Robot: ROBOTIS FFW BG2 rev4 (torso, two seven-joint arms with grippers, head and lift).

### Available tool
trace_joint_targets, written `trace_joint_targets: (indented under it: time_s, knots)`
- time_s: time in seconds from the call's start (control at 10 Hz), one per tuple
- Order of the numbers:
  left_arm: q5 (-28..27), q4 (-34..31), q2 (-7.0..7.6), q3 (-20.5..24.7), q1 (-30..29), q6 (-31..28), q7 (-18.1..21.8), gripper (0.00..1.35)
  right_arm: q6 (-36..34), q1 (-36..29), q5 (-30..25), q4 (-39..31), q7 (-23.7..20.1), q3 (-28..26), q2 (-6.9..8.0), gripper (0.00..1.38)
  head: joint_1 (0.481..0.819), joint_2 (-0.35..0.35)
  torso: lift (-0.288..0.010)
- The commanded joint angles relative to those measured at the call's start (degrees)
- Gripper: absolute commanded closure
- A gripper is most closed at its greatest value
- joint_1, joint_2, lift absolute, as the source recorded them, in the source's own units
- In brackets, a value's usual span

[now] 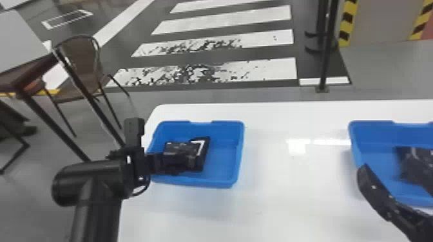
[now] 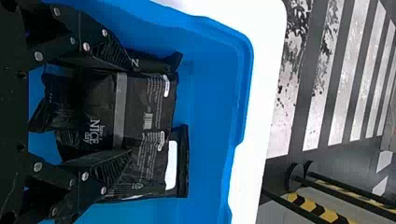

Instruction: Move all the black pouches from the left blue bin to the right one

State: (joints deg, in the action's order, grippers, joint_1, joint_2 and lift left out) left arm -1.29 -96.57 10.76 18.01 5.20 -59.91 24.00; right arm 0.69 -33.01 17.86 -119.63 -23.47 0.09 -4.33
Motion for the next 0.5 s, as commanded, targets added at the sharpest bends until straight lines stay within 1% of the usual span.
trace_joint_targets:
  time_s: [0.0,0.1,0.2,0.3,0.4]
  knots:
    - [0.49,0.03,-0.13,0.05,-1.12,2.68,0.17,1.2,-0.41,-0.31,0.31,-0.12,0.0,-0.09,0.03,0.2,0.695,0.289,-0.14]
    - [0.95,-0.82,-0.13,-0.07,-1.54,4.23,0.88,1.21,-0.55,-0.45,0.42,-0.12,-0.09,-0.09,-0.06,0.2,0.695,0.289,-0.14]
    - [3.01,-2.78,0.05,-0.3,-2.81,4.23,0.96,1.21,-0.97,-0.45,0.42,-0.12,-0.09,0.03,-0.06,0.2,0.695,0.286,-0.14]
    - [5.06,-3.49,0.14,-0.41,-3.51,4.23,0.96,1.12,-1.11,-0.59,0.54,-0.12,-0.17,-0.09,0.03,0.2,0.695,0.278,-0.14]
    - [5.75,-3.49,0.49,-0.75,-3.37,2.68,0.96,0.78,-1.25,-0.59,0.54,-0.12,-0.17,-0.09,0.03,0.2,0.695,0.268,-0.14]
